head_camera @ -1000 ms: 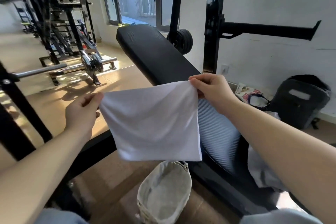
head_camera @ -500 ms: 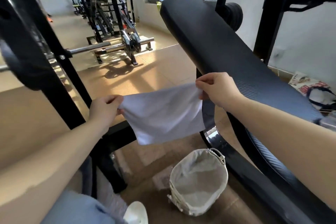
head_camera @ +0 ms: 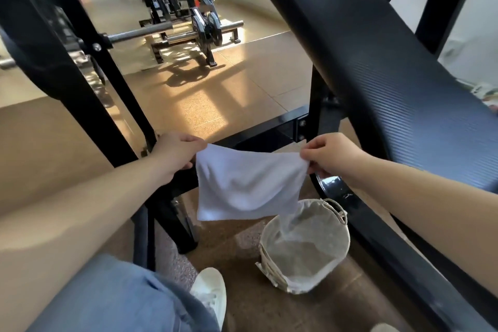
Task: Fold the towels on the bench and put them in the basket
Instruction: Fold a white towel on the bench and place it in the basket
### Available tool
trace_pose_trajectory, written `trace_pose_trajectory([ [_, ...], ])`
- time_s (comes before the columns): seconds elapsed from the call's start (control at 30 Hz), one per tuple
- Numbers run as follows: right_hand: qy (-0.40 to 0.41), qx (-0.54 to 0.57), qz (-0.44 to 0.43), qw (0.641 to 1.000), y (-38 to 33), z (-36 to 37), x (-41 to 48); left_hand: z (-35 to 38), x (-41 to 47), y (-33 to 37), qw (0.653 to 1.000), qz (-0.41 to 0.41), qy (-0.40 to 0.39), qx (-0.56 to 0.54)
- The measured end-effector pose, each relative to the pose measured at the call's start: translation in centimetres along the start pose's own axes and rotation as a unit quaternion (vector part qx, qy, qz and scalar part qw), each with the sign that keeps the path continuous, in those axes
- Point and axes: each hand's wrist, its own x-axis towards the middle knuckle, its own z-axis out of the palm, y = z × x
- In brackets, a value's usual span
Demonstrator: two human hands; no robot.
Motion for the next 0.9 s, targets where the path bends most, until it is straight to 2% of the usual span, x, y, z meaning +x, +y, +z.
trace_pose_trajectory([
  [0.13, 0.007, 0.087, 0.008, 0.996, -0.3, -0.1, -0.6, 3.1, -1.2, 1.3, 0.998, -0.013, -0.052, -0.042],
  [0.43, 0.026, 0.098, -0.058, 0.993, -1.7, -0.3, -2.3, 9.9, -5.7, 4.7, 0.981, 0.004, -0.155, -0.113],
  [0.63, 0.03, 0.021, -0.126, 0.991, -1.5, 0.6, -2.3, 11.9, -6.2, 5.8, 0.96, -0.03, -0.171, -0.221],
  [0.8, 0.019, 0.0, -0.133, 0.991, -0.9, 0.7, -2.1, 12.3, -6.0, 5.8, 0.953, -0.048, -0.17, -0.246],
  [0.9, 0.027, 0.042, -0.114, 0.992, -0.5, 1.0, -1.9, 12.3, -6.0, 5.5, 0.953, -0.04, -0.175, -0.244],
])
